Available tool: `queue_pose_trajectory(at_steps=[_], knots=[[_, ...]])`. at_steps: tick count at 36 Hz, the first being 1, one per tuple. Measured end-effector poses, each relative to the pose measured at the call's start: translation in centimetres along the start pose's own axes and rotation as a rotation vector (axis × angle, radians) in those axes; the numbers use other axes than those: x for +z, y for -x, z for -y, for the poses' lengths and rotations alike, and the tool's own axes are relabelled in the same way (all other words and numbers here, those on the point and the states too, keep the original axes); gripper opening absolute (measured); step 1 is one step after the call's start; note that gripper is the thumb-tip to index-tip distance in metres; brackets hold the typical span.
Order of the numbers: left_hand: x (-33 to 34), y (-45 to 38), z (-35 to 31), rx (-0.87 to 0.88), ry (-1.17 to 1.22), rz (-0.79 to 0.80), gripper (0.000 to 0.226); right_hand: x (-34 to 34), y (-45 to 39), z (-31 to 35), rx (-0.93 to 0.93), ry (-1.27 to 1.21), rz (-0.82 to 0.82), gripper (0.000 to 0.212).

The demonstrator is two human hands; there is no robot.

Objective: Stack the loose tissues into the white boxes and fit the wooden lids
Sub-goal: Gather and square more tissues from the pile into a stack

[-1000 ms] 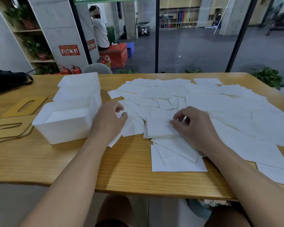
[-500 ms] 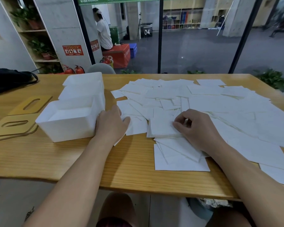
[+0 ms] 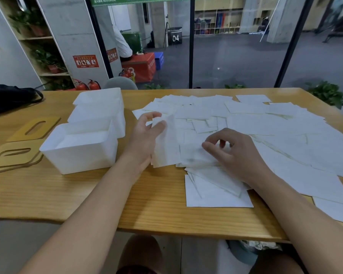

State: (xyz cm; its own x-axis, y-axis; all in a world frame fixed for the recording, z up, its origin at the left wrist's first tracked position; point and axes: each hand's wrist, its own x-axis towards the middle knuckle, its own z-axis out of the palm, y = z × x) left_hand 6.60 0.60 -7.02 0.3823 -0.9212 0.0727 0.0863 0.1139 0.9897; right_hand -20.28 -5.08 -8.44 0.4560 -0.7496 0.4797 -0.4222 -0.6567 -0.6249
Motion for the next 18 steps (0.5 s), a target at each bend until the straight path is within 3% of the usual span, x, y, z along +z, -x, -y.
queue_pose_trajectory(at_steps=[5,9,14,18], knots=[[2.5,0.3,0.6,0.006,0.096,0.103,0.049,-0.1,0.2,0.8,-0.025,-0.131,0.013,0.036],[3.5,0.7,1.0,0.026,0.065,0.163,0.057,-0.2,0.0,0.9,0.001,-0.157,0.021,0.027],[2.9,0.7,1.0,0.085,-0.13,0.152,0.032,-0.7,-0.5,-0.2,0.126,-0.361,-0.115,0.024],[2.5,0.4,1.7,0.091,-0.332,0.18,0.031,-0.8,-0.6,-1.4,0.217,-0.273,-0.22,0.028]])
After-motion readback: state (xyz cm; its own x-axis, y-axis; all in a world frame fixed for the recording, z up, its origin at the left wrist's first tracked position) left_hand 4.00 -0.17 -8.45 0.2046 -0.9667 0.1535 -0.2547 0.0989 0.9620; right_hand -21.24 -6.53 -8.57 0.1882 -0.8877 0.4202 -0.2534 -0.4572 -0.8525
